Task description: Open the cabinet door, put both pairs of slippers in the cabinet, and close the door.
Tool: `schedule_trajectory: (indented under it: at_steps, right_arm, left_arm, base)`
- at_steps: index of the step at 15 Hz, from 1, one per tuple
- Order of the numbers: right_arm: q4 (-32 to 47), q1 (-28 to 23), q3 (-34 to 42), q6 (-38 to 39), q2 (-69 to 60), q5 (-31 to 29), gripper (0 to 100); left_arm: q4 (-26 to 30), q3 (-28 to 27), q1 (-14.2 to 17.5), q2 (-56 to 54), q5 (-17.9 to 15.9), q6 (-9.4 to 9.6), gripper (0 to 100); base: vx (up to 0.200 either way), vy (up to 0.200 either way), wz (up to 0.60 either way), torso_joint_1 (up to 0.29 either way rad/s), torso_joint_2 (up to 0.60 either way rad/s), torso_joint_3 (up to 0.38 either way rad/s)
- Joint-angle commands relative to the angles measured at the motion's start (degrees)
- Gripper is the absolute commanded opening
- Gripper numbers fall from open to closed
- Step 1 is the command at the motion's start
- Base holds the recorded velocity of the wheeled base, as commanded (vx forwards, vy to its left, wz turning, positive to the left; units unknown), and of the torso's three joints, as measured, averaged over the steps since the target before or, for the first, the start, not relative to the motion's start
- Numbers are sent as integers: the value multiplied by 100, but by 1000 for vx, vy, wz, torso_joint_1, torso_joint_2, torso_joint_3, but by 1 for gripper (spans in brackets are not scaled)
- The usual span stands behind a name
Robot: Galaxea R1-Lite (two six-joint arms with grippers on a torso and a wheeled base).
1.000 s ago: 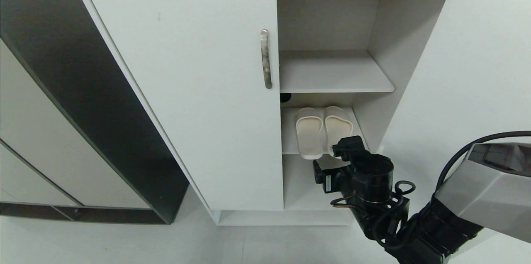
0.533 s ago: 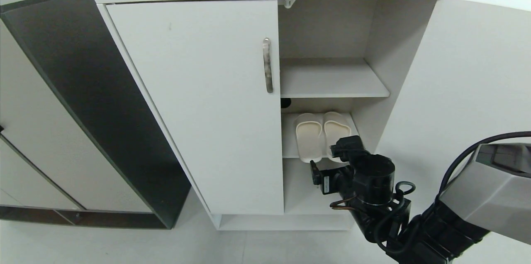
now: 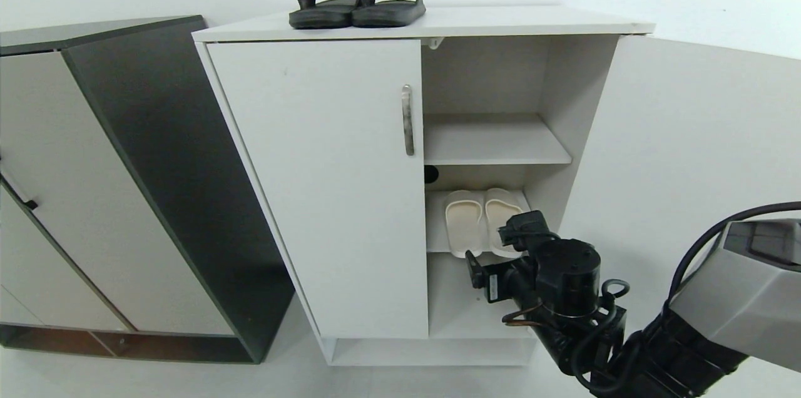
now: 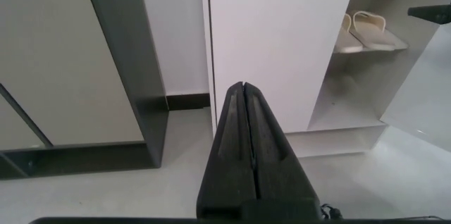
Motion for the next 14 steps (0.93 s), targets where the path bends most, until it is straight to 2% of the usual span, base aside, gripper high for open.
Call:
schedule_trajectory:
  at_steps: [1, 9, 14]
  right_arm:
    - [3, 34, 309, 10, -216, 359, 100]
    - [-6, 78, 503, 1, -278, 403, 100]
    - [-41, 78, 582, -8, -278, 456, 100]
  left_arm:
    - [-1, 0, 1, 9, 2, 6, 0]
    - [-1, 0, 1, 9, 2, 6, 0]
    - [-1, 0, 1, 9, 2, 6, 0]
  base:
    - [0, 0, 0, 7, 2, 51]
    - [0, 0, 0, 0, 0, 0]
    - [0, 200, 0, 5, 0, 5]
